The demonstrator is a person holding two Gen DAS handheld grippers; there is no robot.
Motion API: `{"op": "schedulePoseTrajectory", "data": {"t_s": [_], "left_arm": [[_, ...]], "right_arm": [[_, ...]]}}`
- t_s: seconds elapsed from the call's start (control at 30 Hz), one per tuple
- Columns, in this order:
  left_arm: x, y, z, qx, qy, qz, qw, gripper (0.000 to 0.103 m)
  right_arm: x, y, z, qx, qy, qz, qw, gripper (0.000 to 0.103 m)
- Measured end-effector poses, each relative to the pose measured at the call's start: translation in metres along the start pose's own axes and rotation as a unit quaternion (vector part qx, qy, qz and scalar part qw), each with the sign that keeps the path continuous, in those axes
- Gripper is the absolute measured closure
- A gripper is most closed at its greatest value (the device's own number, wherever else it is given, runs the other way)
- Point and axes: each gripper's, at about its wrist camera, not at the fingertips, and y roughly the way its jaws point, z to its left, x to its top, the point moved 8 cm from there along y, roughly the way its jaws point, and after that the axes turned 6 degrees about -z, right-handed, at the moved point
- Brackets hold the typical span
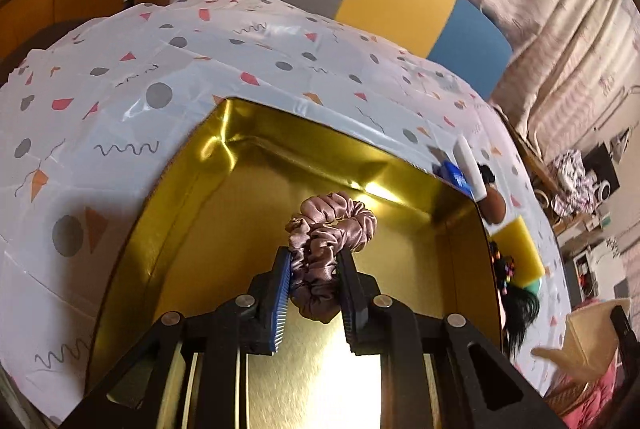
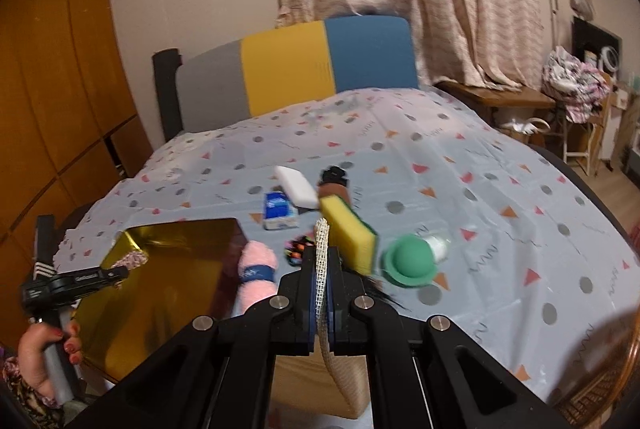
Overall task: Organize soft objects
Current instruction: 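Carry the scrunchie into the gold tray and open the left tool while the right tool carries the cloth over, then lower the cream cloth into the gold tray and open the right tool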
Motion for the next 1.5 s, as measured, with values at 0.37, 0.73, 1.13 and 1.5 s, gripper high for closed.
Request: {"op": "schedulePoseTrajectory", "data": {"t_s": [0.37, 0.73, 1.13, 1.5], "left_arm": [[0.000, 0.012, 0.027, 0.027, -0.041, 0.026, 0.9984, 0.054], [-0.018, -0.041, 0.044, 0.083, -0.055, -0.024, 0.9947, 0.053], [-0.040, -0.055, 0.052, 0.082, -0.068, -0.011, 0.9943, 0.054], [-0.044, -0.054, 0.053, 0.081, -0.071, -0.009, 0.9941, 0.054]], "right_arm": [[0.014, 0.016, 0.085, 0.072, -0.033, 0.003, 0.997, 0.099], [0.014, 0.067, 0.171, 0.133, -0.089, 0.034, 0.986, 0.099], [-0.006, 0.148, 0.243, 0.127, -0.180, 0.074, 0.973, 0.099], [-0.030, 0.149, 0.264, 0.185, -0.193, 0.097, 0.959, 0.033]]}}
